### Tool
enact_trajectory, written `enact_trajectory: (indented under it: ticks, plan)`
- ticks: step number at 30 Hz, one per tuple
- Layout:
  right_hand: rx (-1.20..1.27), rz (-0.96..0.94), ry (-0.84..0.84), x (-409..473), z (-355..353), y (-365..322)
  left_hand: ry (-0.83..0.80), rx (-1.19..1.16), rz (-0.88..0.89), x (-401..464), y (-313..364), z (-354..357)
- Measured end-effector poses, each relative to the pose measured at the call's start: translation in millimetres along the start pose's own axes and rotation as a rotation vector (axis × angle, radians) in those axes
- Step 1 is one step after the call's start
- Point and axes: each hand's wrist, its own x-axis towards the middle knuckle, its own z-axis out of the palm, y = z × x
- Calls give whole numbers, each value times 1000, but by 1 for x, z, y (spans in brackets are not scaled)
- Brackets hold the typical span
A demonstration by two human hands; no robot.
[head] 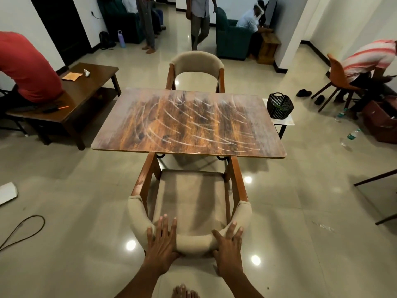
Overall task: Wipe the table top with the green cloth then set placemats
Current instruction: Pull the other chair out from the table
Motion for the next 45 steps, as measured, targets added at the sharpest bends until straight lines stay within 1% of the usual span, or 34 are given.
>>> enact_trajectory:
  ticks: [2, 5, 7, 9, 12, 15, 16, 18, 22, 24, 26, 29, 33, 40, 45]
  plan:
    - [-19, -8, -9, 2, -2, -1, -6, -21, -40, 8, -6, 9]
    - [-44, -17, -36, 6, -6, 0, -76, 1, 2, 6, 3, -14]
    - [-37, -28, -53, 4, -11, -2, -142, -15, -26, 3, 12, -30]
    - [-35, -26, -63, 4, -17, -5, -167, -22, -43, 2, 18, -38]
    - [-43, -14, -136, 8, -29, 0, -262, -10, -7, 9, 20, -54]
    - [13, -79, -255, 19, -59, 8, -354, 17, 67, 26, 23, -79]
    - [47, -107, -221, 27, -70, 12, -357, 22, 76, 30, 26, -89]
    - [86, -116, -42, 50, -100, 21, -289, 1, 100, 49, 40, -113]
    - [18, -154, 249, 67, -207, 7, 0, -26, 208, 91, 78, -182]
    - [-9, -170, 424, 73, -256, 4, 120, -11, 226, 108, 98, -228]
    - [-65, -169, 544, 78, -293, 5, 214, -15, 266, 120, 117, -273]
    - [-81, -156, 623, 72, -338, 3, 285, -23, 319, 137, 136, -321]
    - [-118, -139, 692, 66, -357, 23, 307, 60, 351, 149, 158, -346]
    - [-110, -46, 667, 75, -352, 99, 255, 123, 381, 159, 216, -339]
    - [-98, -42, 632, 95, -370, 152, 238, 123, 381, 181, 269, -327]
